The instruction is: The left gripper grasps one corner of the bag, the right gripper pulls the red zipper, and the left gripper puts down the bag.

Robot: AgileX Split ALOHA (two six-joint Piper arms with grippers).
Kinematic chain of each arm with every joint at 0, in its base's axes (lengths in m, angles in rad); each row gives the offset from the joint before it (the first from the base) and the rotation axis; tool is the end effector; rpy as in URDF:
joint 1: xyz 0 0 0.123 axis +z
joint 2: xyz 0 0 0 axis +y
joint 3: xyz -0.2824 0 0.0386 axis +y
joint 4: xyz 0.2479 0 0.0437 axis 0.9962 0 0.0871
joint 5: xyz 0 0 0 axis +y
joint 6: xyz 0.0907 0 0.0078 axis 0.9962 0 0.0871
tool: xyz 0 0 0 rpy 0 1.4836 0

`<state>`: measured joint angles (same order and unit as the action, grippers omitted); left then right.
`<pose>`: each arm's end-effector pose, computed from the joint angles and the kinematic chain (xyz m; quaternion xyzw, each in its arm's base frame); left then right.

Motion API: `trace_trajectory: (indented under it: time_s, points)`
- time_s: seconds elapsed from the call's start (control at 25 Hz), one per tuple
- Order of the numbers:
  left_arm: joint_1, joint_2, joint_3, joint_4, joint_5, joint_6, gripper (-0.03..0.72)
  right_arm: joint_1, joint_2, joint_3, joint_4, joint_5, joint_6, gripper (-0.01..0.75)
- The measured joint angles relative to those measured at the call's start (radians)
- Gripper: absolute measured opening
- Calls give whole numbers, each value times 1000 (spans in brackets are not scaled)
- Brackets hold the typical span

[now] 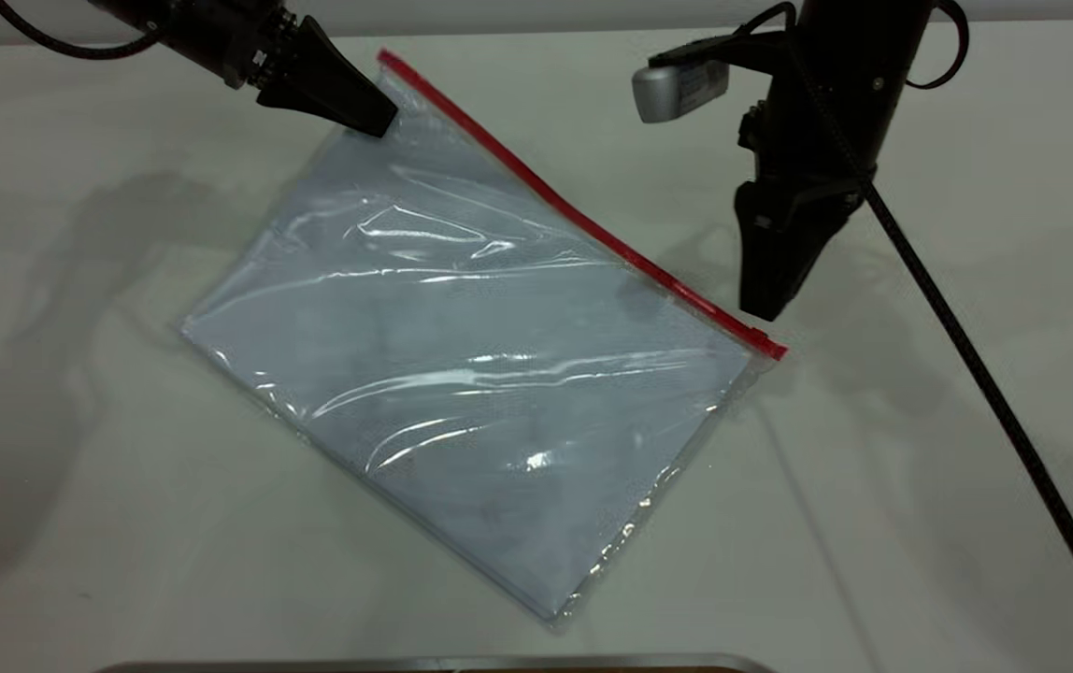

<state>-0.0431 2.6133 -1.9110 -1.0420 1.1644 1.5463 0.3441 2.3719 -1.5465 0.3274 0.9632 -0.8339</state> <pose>0.4822 -0.0931 0.0501 0.4452 0.7779 -0.3789 0.2305 0.3878 0.1645 0.0520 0.4625 -0.8751 -0.1392 0.0316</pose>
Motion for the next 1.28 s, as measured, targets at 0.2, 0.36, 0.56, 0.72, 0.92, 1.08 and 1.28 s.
trace_trajectory:
  time_s: [0.2,0.36,0.56,0.72,0.92,1.08,1.28]
  points:
    - [0,0,-45,67,-5,-96,533,-1,4,-87,0,-9,12,538]
    - [0,-2,-154,225,-36,-281,634,-2,2,-177,-5,-47,64,580]
    - [0,-2,-382,509,-1,-674,634,-3,-58,-303,-33,-45,81,582]
    - [0,-4,-624,701,3,-969,611,-3,-184,-404,-40,-11,100,584]
    - [0,-88,-769,866,3,-1270,560,-3,-377,-465,-97,58,168,584]
    - [0,-233,-746,950,3,-1364,538,-5,-536,-470,-153,118,266,584]
    - [0,-500,-554,980,3,-1396,536,-5,-711,-471,-160,247,364,584]
